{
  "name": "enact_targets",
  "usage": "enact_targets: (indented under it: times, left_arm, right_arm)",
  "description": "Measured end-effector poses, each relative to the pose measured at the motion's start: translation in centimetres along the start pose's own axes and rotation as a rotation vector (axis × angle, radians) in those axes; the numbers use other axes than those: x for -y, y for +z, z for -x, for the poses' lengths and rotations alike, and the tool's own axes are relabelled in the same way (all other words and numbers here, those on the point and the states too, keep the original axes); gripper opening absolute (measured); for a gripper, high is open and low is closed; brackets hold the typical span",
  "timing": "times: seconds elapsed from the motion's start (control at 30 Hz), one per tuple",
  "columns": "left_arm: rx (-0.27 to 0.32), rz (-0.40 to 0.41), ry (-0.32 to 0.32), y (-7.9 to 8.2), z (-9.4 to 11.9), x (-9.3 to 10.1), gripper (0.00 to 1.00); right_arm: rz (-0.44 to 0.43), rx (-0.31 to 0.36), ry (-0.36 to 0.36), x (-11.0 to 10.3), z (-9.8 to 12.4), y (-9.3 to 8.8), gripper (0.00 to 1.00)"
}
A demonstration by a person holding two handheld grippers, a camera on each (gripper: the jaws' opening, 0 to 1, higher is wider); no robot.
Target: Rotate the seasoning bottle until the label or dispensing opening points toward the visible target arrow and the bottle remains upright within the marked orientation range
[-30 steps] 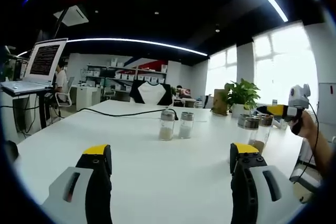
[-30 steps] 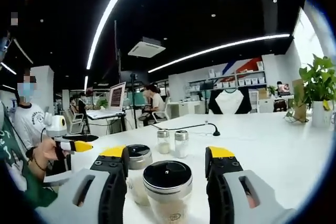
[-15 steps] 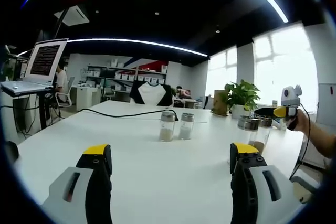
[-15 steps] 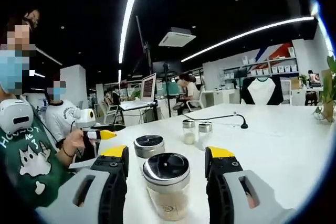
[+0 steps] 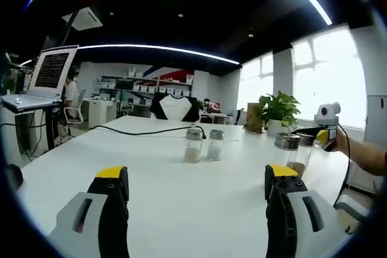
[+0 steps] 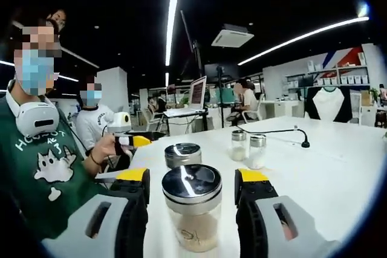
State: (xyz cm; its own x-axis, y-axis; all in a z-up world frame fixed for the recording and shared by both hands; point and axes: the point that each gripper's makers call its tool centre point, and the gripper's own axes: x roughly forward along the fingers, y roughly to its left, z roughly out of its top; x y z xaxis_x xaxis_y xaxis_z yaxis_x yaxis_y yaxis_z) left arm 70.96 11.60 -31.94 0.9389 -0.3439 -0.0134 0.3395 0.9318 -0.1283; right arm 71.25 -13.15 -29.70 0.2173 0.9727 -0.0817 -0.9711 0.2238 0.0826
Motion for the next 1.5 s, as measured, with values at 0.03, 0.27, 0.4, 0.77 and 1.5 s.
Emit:
enact_targets:
  times: [0.03,0.27,0.4,0.77,1.5]
  left_arm:
    - [0.002,0.000,-0.002,0.04,-0.01,0.03,0.99]
    - [0.014,0.010,-0.018,0.24,-0.05,0.27,0.99]
    - [0.011,0.013,-0.016,0.17,-0.11,0.06,0.99]
    - [0.013,-0.003,-0.026,0.42,-0.03,0.63,0.99]
    - [0.005,0.007,-0.025,0.21,-0.07,0.58,0.98]
  right_arm:
    - [0.002,0.004,0.017,-0.16,-0.04,-0.01,0.54]
    - [-0.022,0.004,0.055,-0.15,-0.30,-0.43,0.51]
    - [-0.011,0.023,0.050,0.10,-0.37,-0.02,0.50]
    - [0.021,0.032,0.081,-0.31,-0.37,0.22,0.39]
    - [0.046,-0.006,0.029,0.38,-0.36,0.20,0.38]
